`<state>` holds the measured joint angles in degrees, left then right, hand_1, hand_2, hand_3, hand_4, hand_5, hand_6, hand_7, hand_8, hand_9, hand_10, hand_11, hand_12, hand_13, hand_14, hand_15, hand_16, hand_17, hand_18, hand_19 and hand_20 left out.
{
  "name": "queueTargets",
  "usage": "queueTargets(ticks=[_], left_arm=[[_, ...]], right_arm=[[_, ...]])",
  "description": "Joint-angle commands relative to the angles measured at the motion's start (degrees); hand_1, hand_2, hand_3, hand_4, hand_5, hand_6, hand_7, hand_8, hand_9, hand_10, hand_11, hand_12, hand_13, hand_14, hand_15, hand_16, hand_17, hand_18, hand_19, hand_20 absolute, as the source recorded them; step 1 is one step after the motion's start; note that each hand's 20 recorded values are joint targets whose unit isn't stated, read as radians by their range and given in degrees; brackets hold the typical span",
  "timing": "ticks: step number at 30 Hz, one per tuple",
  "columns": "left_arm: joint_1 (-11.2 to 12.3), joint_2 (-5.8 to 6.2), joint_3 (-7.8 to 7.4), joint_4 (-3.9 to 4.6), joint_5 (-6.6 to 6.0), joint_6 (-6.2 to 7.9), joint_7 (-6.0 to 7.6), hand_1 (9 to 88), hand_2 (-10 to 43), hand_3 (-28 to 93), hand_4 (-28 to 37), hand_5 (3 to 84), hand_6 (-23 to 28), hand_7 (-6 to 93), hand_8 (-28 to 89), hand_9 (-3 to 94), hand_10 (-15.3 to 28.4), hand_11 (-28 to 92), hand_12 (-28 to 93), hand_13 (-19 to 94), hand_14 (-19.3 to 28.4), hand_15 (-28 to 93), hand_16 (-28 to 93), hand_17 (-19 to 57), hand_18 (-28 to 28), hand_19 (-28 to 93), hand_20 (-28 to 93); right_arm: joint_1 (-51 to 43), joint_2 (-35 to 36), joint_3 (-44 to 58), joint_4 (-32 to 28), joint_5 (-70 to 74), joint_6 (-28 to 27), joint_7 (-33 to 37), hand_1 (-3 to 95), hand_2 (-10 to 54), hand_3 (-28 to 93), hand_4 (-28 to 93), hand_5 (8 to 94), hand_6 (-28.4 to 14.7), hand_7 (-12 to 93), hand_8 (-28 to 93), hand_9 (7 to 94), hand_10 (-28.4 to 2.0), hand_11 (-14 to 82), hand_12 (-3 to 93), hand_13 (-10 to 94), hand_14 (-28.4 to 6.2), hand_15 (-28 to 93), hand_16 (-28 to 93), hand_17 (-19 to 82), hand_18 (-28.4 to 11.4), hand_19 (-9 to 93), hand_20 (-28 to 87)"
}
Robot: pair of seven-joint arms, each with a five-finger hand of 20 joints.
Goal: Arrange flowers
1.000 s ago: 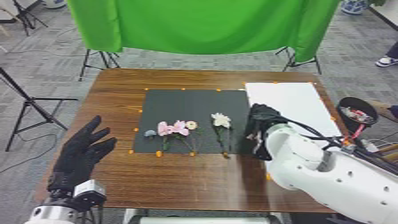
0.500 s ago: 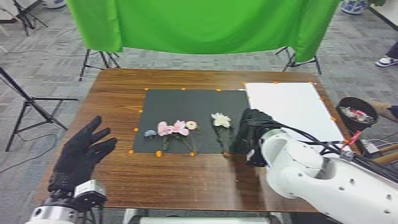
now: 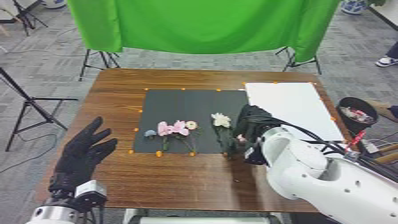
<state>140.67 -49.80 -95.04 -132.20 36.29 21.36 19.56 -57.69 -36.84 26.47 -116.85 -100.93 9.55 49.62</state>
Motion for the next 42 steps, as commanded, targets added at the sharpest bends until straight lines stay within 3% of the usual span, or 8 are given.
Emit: queueTargets(ticks=[1, 12, 16, 22, 32, 34, 37, 42], left_arm=[[0.7, 0.19, 0.23, -0.25, -0.4, 0.42, 0.89, 30.1, 8.0, 63, -20.2, 33.2, 8.2, 6.9, -7, 27.0, 18.0, 23, 11, 20, 27.3, 57, -12, -6.9, 28.4, 57, 0], [3.2, 0.21, -0.2, -0.49, -2.19, 1.87, 3.63, 29.8, 8.0, 62, -20.4, 33.2, 8.1, 7.0, -7, 26.9, 18.1, 23, 11, 20, 27.4, 57, -12, -6.8, 28.4, 57, 0], [4.4, 0.63, -0.72, -0.7, -3.25, 2.98, 5.45, 28.8, 7.8, 62, -21.0, 32.5, 7.1, 7.1, -7, 26.8, 18.0, 23, 11, 20, 27.3, 57, -12, -6.8, 28.4, 57, 0], [5.4, 1.45, -1.53, -0.49, -4.95, 3.81, 9.18, 27.3, 7.3, 61, -22.4, 32.0, 4.9, 6.8, -7, 26.6, 17.7, 22, 11, 19, 26.9, 56, -12, -6.8, 28.4, 57, 0], [5.4, -1.12, -4.33, -0.96, -4.06, 2.87, 7.82, 26.8, 6.5, 61, -23.4, 31.9, 3.9, 6.9, -7, 27.1, 17.4, 22, 12, 20, 26.8, 55, -11, -6.9, 28.4, 56, 0], [5.6, -0.63, -4.24, -0.85, -4.59, 3.07, 8.48, 26.8, 6.5, 61, -23.5, 31.8, 4.0, 7.0, -7, 27.3, 17.4, 22, 12, 20, 26.8, 55, -11, -6.8, 28.4, 56, 0], [6.3, 2.91, -3.05, -0.48, -8.51, 5.29, 13.53, 26.9, 6.4, 61, -23.5, 31.7, 4.0, 7.1, -7, 27.4, 17.5, 22, 12, 20, 26.8, 55, -11, -6.9, 28.4, 56, 1], [6.5, 5.66, -2.31, -0.02, -11.34, 6.52, 17.24, 26.9, 6.3, 61, -23.6, 31.5, 4.2, 7.2, -7, 27.5, 17.6, 23, 12, 20, 27.1, 56, -11, -6.0, 28.4, 57, 2]], right_arm=[[-1.4, 0.4, 2.7, -1.7, 1.5, -2.0, -1.2, 44.3, -9.1, 76, -26, 70.0, -1.2, 15, -1, 84.8, -13.0, 19.2, 16.6, 85, -5.3, 62, 16, 54, -18.4, 93, 32], [-17.1, 2.6, 24.8, -8.1, 13.8, 0.9, -8.4, 27.0, 3.2, 73, -24, 62.8, -2.6, 14, -10, 78.4, -14.9, 20.0, 15.5, 80, -8.6, 63, 15, 50, -19.8, 93, 28], [-28.3, 1.2, 39.0, -9.2, 24.5, 3.5, -14.8, 22.6, 8.2, 72, -24, 58.7, -2.9, 13, -10, 71.3, -17.6, 19.0, 14.7, 72, -12.2, 61, 12, 42, -20.3, 92, 10], [-40.6, -1.7, 53.8, -8.4, 39.9, 6.1, -25.1, 19.0, 10.2, 76, -26, 51.3, -2.8, 13, -10, 57.0, -19.1, 15.1, 13.8, 52, -18.9, 51, 8, 23, -21.6, 70, 8], [-53.5, -5.3, 65.8, -8.9, 54.9, 13.6, -37.7, 18.4, 10.3, 80, -27, 46.7, -0.8, 14, -11, 48.7, -17.6, 12.6, 13.6, 40, -20.1, 38, 10, 12, -21.2, 52, 15], [-55.2, -6.0, 67.3, -9.0, 55.9, 14.2, -39.2, 18.3, 10.4, 79, -27, 45.7, -0.5, 14, -11, 47.9, -17.6, 12.3, 13.6, 39, -20.1, 38, 10, 12, -21.1, 51, 16], [-56.7, -6.1, 68.6, -8.7, 57.0, 14.2, -41.2, 17.9, 10.5, 80, -27, 43.3, 0.3, 14, -11, 46.6, -17.4, 11.8, 13.6, 37, -20.3, 37, 10, 11, -20.8, 50, 16], [-57.8, -5.2, 69.1, -8.2, 59.0, 14.0, -43.5, 17.5, 10.8, 79, -28, 41.1, 1.2, 14, -11, 45.3, -17.3, 11.2, 13.9, 36, -20.3, 36, 11, 10, -20.6, 49, 17]])
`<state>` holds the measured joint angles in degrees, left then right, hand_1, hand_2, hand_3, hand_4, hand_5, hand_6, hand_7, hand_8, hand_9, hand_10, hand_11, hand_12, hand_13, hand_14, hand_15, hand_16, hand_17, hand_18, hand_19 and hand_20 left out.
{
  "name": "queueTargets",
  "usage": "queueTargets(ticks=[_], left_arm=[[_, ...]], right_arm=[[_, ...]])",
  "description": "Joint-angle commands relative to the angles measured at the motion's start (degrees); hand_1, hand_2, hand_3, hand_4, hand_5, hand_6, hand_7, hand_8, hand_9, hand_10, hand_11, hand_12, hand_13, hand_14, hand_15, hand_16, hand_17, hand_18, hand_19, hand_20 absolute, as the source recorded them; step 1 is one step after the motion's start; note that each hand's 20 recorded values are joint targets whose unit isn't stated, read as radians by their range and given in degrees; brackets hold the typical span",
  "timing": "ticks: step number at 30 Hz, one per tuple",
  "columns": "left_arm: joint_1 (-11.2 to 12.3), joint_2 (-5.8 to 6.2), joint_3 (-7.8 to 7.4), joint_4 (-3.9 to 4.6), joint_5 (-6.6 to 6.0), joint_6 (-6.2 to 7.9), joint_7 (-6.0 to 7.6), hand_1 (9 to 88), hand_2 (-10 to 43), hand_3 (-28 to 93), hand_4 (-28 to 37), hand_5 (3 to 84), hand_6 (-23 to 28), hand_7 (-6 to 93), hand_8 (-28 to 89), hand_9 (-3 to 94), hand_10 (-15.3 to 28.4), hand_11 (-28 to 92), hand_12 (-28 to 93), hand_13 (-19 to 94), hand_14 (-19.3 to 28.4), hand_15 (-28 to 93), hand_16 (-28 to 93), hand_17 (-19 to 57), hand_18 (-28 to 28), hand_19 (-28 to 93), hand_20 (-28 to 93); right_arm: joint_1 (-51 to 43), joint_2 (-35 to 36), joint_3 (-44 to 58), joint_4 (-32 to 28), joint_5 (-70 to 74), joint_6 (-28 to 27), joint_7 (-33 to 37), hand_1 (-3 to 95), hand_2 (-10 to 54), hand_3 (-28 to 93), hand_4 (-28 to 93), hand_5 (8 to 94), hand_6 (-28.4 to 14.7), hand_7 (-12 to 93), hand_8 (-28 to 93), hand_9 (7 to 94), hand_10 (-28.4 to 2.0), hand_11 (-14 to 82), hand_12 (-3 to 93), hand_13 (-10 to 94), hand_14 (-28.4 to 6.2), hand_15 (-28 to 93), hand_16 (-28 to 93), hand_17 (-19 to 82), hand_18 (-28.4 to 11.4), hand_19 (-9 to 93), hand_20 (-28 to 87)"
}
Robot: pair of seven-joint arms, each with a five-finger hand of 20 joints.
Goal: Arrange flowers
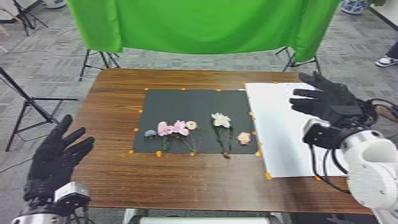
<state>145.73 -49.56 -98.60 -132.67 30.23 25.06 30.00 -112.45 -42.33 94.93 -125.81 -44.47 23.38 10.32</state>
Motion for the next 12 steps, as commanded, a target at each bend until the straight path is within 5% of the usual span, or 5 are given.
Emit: queueTargets(ticks=[1, 3, 4, 9, 12], left_arm=[[1.4, 5.32, 1.1, 0.46, -5.12, 2.67, 6.59, 26.9, 6.3, 61, -23.6, 31.5, 4.3, 7.3, -7, 27.5, 17.6, 23, 12, 20, 27.1, 56, -11, -5.9, 28.4, 58, 2], [1.2, 4.76, 0.87, 0.49, -4.64, 2.47, 5.94, 27.0, 6.2, 61, -23.7, 31.4, 4.3, 7.3, -7, 27.6, 17.6, 23, 12, 21, 27.1, 56, -11, -5.8, 28.4, 58, 2], [1.6, 5.58, 1.17, 0.47, -5.76, 2.96, 7.48, 27.0, 6.2, 61, -23.7, 31.4, 4.3, 7.3, -7, 27.6, 17.7, 23, 12, 21, 27.1, 56, -11, -5.8, 28.4, 58, 2], [1.0, 5.48, 1.3, 0.81, -5.84, 2.79, 7.42, 27.2, 6.3, 61, -23.7, 31.3, 4.5, 7.4, -7, 27.6, 17.6, 23, 12, 21, 27.4, 57, -11, -5.8, 28.4, 57, 2], [1.2, 7.05, 1.8, 0.95, -7.46, 3.39, 9.23, 27.3, 6.3, 62, -23.6, 31.2, 4.5, 7.5, -7, 27.6, 17.6, 23, 12, 22, 27.6, 58, -11, -5.8, 28.4, 57, 2]], right_arm=[[-3.3, 0.6, 0.7, 0.7, 2.7, 0.6, -4.4, 17.4, 10.8, 79, -28, 40.9, 1.3, 14, -11, 45.2, -17.3, 11.2, 13.9, 36, -20.3, 36, 11, 10, -20.5, 49, 17], [-4.1, 0.6, 1.2, 0.8, 3.2, 0.4, -4.9, 17.2, 10.9, 79, -28, 40.3, 1.6, 14, -11, 45.0, -17.3, 11.0, 13.9, 36, -20.3, 36, 11, 10, -20.5, 49, 17], [-3.8, 0.7, 1.1, 0.9, 3.4, 0.2, -4.9, 17.2, 10.9, 79, -28, 40.2, 1.6, 14, -11, 44.9, -17.2, 10.9, 14.0, 36, -20.3, 36, 11, 10, -20.6, 49, 18], [-4.5, 1.4, 1.4, 0.9, 4.1, 1.0, -5.5, 17.0, 11.0, 79, -28, 39.7, 1.6, 13, -10, 44.7, -17.2, 10.8, 14.2, 35, -20.3, 35, 12, 10, -20.6, 49, 18], [-3.2, 1.9, 0.3, 1.2, 4.0, 1.6, -5.5, 17.0, 11.0, 79, -28, 39.7, 1.6, 13, -10, 44.5, -17.3, 10.8, 14.2, 35, -20.4, 36, 12, 10, -20.7, 49, 19]])
